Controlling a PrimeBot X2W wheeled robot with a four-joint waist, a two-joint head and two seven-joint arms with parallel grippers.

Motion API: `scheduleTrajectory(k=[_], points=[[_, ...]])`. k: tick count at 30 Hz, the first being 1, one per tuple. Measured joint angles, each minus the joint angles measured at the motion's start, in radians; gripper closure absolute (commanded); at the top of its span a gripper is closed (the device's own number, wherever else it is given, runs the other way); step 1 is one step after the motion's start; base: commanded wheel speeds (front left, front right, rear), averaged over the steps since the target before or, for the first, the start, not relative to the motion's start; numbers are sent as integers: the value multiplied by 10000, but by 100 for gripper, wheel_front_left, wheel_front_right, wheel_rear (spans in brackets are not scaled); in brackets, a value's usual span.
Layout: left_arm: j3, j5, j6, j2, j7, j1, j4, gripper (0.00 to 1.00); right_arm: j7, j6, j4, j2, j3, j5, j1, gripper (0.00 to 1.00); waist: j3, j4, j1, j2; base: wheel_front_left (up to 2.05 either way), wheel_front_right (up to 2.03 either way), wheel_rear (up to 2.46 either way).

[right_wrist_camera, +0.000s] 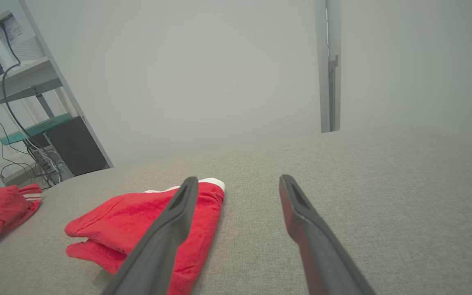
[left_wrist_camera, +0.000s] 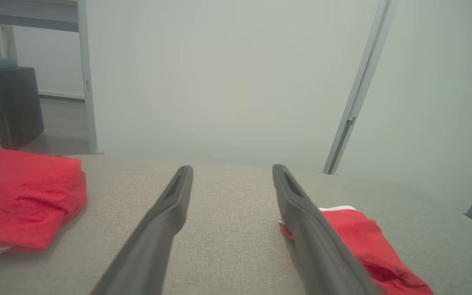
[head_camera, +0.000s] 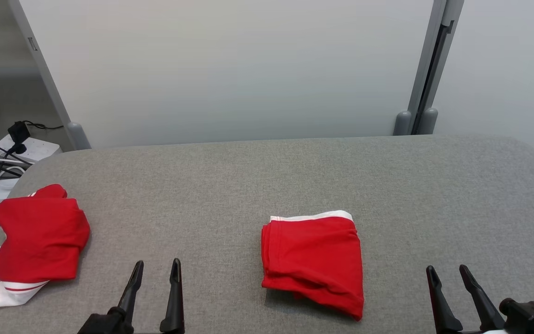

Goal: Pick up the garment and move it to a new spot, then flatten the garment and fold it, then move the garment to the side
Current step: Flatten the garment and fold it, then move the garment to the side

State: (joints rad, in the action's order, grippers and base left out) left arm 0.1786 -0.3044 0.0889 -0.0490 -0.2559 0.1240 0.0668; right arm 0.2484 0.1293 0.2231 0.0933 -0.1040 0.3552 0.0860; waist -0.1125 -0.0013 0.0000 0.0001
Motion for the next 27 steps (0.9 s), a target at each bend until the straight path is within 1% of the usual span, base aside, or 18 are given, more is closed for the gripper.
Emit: scheduleTrajectory(k=[5,27], points=[[-155,190,-96,0,0,433,19,0,0,0,-173,4,-38,-21,110,0,-85,-35,0,0,0,0,0],[-36,523,-274,-2,0,420,161,0,-2,0,-173,12,-104,-127,271,0,-72,136,0,0,0,0,0]])
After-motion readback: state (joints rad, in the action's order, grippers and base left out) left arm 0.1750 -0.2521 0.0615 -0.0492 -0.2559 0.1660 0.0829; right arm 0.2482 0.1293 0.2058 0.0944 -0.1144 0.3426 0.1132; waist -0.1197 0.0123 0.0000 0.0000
